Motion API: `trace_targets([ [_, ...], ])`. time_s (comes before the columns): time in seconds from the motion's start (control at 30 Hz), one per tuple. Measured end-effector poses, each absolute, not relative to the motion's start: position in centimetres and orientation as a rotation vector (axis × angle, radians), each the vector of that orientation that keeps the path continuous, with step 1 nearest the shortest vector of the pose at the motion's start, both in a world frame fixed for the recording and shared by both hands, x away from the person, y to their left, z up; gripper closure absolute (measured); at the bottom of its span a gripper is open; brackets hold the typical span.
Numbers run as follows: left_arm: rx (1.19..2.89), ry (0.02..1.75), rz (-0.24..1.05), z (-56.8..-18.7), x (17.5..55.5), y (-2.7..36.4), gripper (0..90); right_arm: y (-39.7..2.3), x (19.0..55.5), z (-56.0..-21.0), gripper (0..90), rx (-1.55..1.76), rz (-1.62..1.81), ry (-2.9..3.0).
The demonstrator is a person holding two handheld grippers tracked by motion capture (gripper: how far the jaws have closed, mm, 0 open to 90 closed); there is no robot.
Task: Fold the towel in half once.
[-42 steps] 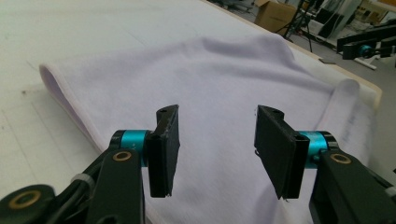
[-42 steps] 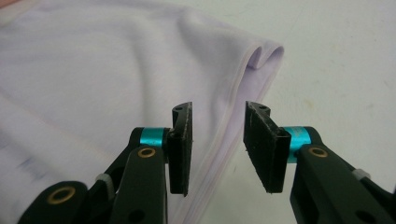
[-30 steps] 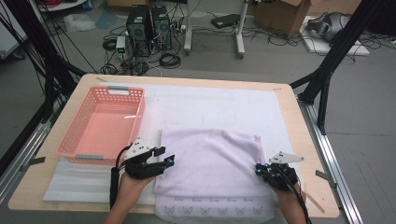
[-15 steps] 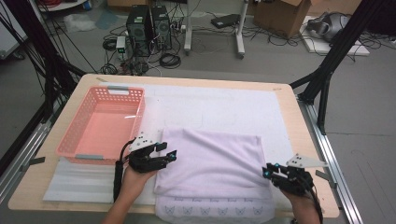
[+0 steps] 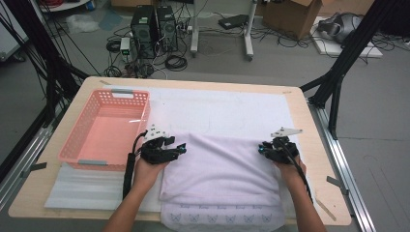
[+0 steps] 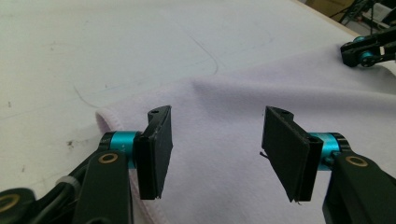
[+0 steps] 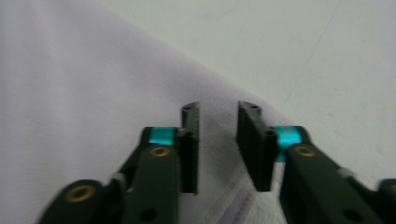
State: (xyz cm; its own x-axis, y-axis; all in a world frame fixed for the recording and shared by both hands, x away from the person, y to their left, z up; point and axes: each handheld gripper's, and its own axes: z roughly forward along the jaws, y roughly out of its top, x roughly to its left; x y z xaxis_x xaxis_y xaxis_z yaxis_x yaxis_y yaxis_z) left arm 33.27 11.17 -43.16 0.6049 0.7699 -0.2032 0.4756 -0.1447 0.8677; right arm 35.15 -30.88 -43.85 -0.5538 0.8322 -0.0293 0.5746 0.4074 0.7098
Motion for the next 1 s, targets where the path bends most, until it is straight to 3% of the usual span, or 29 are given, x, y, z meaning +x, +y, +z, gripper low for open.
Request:
trace_targets([
  [0.13,1.797,1.035,0.371,-43.1,33.8,11.2,43.5,-30.9,36.4,-44.1,85.3,1.199,0.822,2.212],
  [0.3,1.835,1.059,0.371,-43.3,33.8,11.0,43.2,-31.3,37.2,-44.7,87.2,1.259,0.812,2.094],
  [0.6,1.811,1.141,0.434,-44.1,34.8,11.2,44.3,-33.3,35.0,-42.1,60.7,1.298,1.013,2.063],
  [0.67,1.822,1.177,0.445,-44.4,35.1,11.1,44.3,-33.8,34.9,-42.2,51.0,1.338,1.049,2.105],
  [0.83,1.881,1.215,0.493,-45.1,35.4,11.1,42.7,-34.0,34.3,-42.9,46.9,1.34,1.072,2.163],
  [1.0,1.909,1.192,0.492,-45.2,35.4,10.8,45.5,-33.0,34.2,-44.3,49.5,1.34,0.952,2.256],
])
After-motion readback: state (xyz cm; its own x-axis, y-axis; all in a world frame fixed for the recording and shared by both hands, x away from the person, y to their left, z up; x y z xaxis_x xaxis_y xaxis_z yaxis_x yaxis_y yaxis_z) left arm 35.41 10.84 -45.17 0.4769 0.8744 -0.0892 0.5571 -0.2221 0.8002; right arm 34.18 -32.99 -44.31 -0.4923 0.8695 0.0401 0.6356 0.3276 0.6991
